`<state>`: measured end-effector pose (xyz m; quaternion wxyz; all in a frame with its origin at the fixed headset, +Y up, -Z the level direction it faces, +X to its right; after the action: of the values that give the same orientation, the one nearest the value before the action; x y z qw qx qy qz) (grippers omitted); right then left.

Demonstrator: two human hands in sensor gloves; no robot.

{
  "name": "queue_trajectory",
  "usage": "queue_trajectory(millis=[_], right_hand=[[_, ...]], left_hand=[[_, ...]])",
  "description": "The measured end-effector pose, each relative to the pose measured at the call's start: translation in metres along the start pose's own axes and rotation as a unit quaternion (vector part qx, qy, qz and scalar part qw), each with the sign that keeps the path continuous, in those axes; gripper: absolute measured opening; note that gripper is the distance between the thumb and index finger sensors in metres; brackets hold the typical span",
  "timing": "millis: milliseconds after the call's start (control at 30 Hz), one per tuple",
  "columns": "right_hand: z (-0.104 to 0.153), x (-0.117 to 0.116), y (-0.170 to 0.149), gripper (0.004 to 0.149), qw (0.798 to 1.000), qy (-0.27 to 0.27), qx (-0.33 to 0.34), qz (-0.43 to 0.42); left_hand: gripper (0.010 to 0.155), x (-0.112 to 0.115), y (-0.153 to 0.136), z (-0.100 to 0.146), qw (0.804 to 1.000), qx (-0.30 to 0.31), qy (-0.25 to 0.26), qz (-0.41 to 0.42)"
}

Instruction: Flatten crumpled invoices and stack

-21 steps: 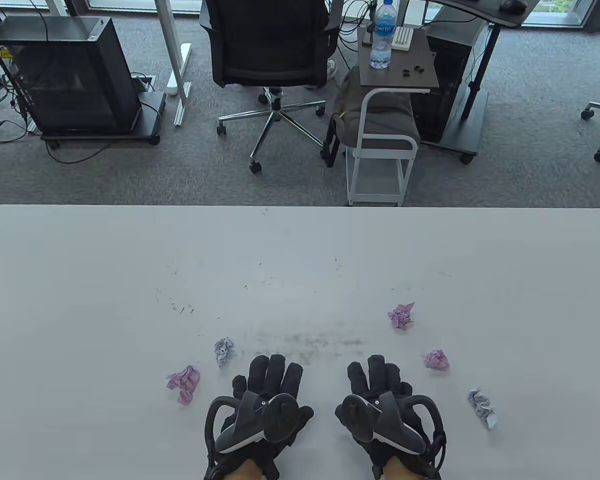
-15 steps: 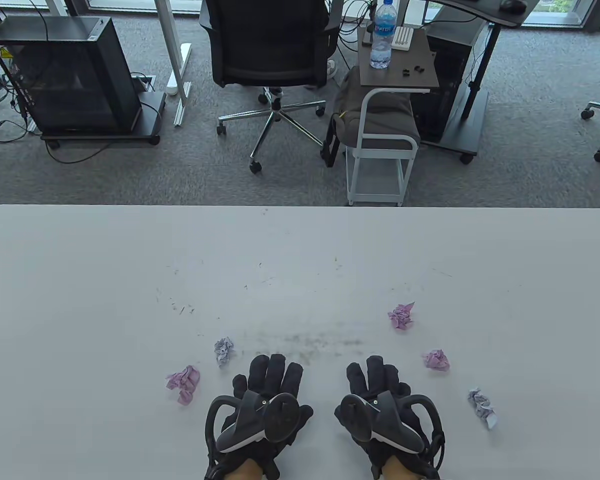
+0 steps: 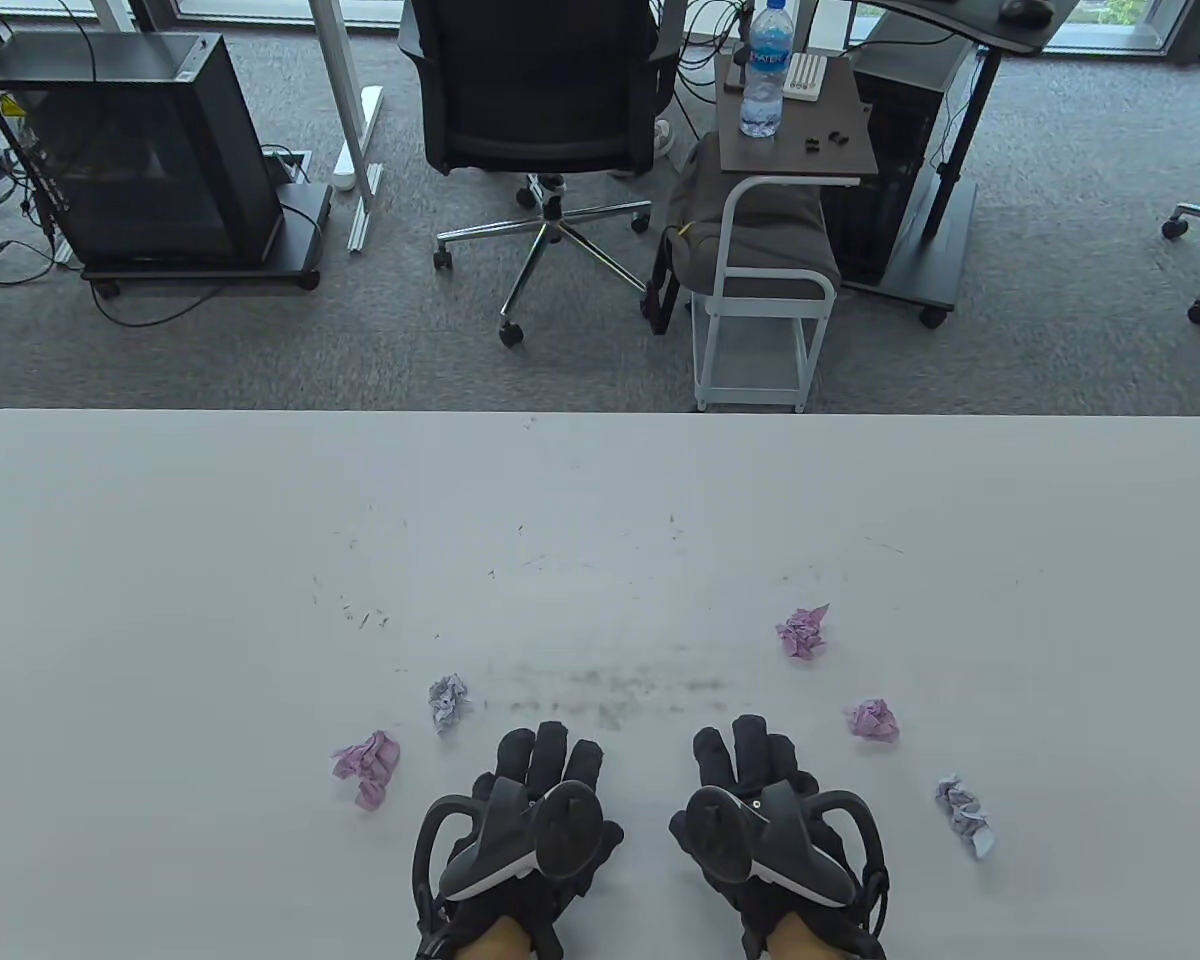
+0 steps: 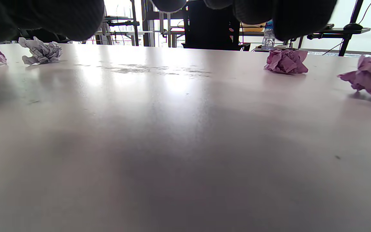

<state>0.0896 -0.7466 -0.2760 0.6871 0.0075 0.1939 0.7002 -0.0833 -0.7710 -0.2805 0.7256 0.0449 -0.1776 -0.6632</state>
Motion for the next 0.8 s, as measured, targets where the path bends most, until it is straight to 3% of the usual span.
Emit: queue_trajectory(millis=[100,267,367,467,533,600,800], right_hand=[[-0.001,0.004,-0.003,0.076,0.999,-0.009,0.005,-0.032],[0.000,0.001,-0.013,0.076,0.997,-0.001,0.001,-0.071],[0.002,0.002,-0.018,0.076,0.996,-0.003,0.002,-0.092],[0.003,0.004,-0.019,0.076,0.994,-0.009,0.010,-0.106],[0.002,0.004,-0.020,0.076,0.993,-0.007,0.012,-0.114],[0.001,0.002,-0.020,0.076,0.993,-0.002,0.010,-0.118],[0.001,0.001,-0.019,0.076,0.993,0.004,0.014,-0.115]], left_hand=[[0.065,0.001,-0.010,-0.012,0.996,-0.036,-0.053,-0.058],[0.063,-0.015,-0.037,-0.040,0.993,-0.088,-0.013,-0.071],[0.062,-0.007,-0.064,-0.054,0.985,-0.135,-0.036,-0.102],[0.060,0.006,-0.077,-0.058,0.983,-0.156,-0.065,-0.076],[0.060,0.013,-0.077,-0.057,0.984,-0.162,-0.071,-0.032],[0.058,0.009,-0.072,-0.056,0.986,-0.146,-0.056,-0.059],[0.053,0.006,-0.048,-0.040,0.988,-0.095,-0.086,-0.083]])
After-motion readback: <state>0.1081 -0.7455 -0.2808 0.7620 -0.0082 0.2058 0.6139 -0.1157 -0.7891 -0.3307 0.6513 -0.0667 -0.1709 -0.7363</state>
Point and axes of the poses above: the tracker on the back of each hand, its own y axis roughly to the thumb side, its own z axis roughly from the fingertips to the wrist, x = y × z, the point moved 5 cm from there along -z, roughly from the wrist to the fingertips, and after that the axes turned 8 degrees about y, right-handed, at the moved point
